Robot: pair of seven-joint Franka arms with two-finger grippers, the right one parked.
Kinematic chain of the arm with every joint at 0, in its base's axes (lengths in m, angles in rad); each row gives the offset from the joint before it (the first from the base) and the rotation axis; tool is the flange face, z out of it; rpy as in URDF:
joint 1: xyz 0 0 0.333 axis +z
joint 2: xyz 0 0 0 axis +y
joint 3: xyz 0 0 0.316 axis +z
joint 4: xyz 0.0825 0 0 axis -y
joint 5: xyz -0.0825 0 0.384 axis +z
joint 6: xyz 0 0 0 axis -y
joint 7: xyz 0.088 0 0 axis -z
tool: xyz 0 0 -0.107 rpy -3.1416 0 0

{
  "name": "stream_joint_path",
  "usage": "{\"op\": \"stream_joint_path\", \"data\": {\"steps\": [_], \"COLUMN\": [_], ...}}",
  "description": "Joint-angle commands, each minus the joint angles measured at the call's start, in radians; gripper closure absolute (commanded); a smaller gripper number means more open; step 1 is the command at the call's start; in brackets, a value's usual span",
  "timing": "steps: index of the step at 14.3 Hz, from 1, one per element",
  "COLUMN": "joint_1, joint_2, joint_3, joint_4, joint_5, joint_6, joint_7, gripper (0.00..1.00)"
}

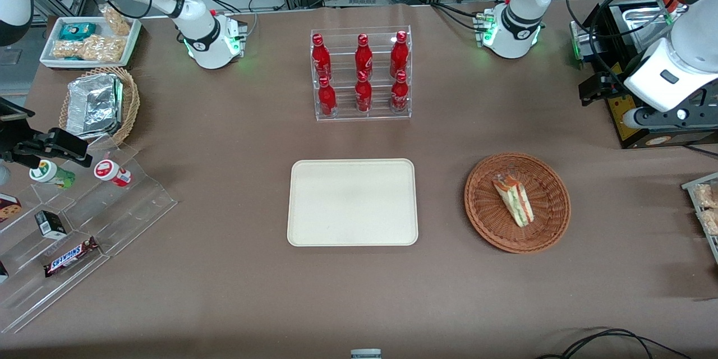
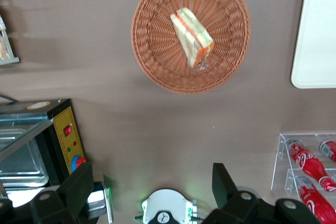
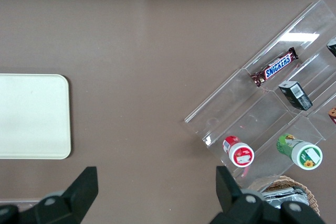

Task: Place sandwich from basket to tray
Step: 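Move the left gripper from rest toward the wicker basket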

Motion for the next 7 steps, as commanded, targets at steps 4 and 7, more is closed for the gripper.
{"op": "stream_joint_path", "data": {"steps": [4, 7], "joint_1": [0.001, -0.001], "joint_2": [0.021, 0.058], "joint_3": [0.005, 0.008], "joint_4": [-0.005, -0.057], "joint_5": [-0.014, 0.002], "joint_6": [0.031, 0.085], "joint_7": [0.004, -0.002], "gripper": [0.00, 0.00]}}
